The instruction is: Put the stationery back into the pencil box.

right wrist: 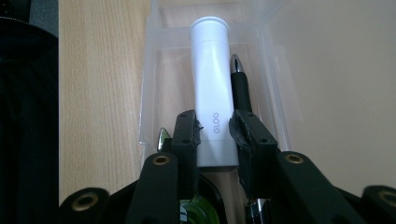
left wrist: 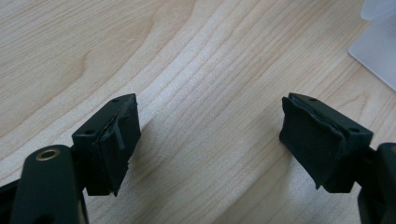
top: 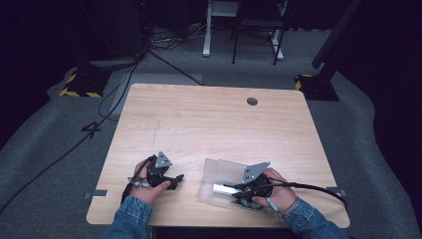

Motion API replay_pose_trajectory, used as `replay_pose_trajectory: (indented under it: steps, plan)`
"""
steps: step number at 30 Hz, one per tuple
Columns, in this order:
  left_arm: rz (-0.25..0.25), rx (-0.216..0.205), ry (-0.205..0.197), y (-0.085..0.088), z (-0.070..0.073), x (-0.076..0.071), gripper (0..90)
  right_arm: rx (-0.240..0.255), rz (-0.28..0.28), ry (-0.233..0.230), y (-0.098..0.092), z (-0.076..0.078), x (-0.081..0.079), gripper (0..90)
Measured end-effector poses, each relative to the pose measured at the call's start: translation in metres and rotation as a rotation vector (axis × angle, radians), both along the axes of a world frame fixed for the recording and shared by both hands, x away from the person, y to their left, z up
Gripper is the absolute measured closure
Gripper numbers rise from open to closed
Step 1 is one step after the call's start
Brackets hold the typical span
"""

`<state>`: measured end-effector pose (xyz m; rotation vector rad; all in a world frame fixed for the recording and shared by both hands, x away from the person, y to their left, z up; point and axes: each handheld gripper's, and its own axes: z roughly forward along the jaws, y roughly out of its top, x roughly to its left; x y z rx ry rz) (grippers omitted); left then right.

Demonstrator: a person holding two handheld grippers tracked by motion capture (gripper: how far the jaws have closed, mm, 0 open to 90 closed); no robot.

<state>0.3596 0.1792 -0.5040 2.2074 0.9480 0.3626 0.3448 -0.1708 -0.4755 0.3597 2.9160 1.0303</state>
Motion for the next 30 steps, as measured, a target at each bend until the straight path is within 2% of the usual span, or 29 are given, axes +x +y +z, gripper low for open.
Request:
replay_pose_trajectory:
  steps: [4, 11, 15, 19, 22, 25, 26, 27, 30]
  plan:
    - [0.0, -0.002, 0.002, 0.0, 0.0, 0.0, 20.0, 0.002, -0.003, 0.001, 0.0, 0.0, 0.0, 70.0]
    - [0.0, 0.0, 0.0, 0.0, 0.0, 0.0, 20.0, 0.011, 0.0, 0.006, 0.0, 0.001, -0.001, 62.1]
    - [0.0, 0.001, 0.0, 0.0, 0.0, 0.0, 20.0, 0.018, -0.006, -0.008, -0.002, 0.004, 0.0, 62.7]
    - [0.0, 0.0, 0.0, 0.0, 0.0, 0.0, 20.0, 0.052, -0.018, -0.013, -0.006, 0.012, 0.0, 62.7]
    - [0.001, 0.001, -0.001, 0.0, 0.0, 0.0, 20.0, 0.072, -0.031, -0.037, -0.01, 0.02, 0.0, 61.5]
    - [0.0, -0.002, 0.002, 0.0, 0.0, 0.0, 20.0, 0.112, -0.065, -0.073, -0.017, 0.032, 0.001, 56.8]
    - [0.0, -0.002, 0.002, 0.0, 0.0, 0.0, 20.0, 0.112, -0.065, -0.073, -0.017, 0.032, 0.001, 56.8]
    - [0.0, -0.002, 0.002, 0.0, 0.0, 0.0, 20.0, 0.134, -0.078, -0.09, -0.022, 0.039, 0.001, 53.8]
    - [0.0, -0.003, 0.002, 0.0, 0.0, 0.0, 20.0, 0.151, -0.09, -0.107, -0.026, 0.045, 0.002, 50.1]
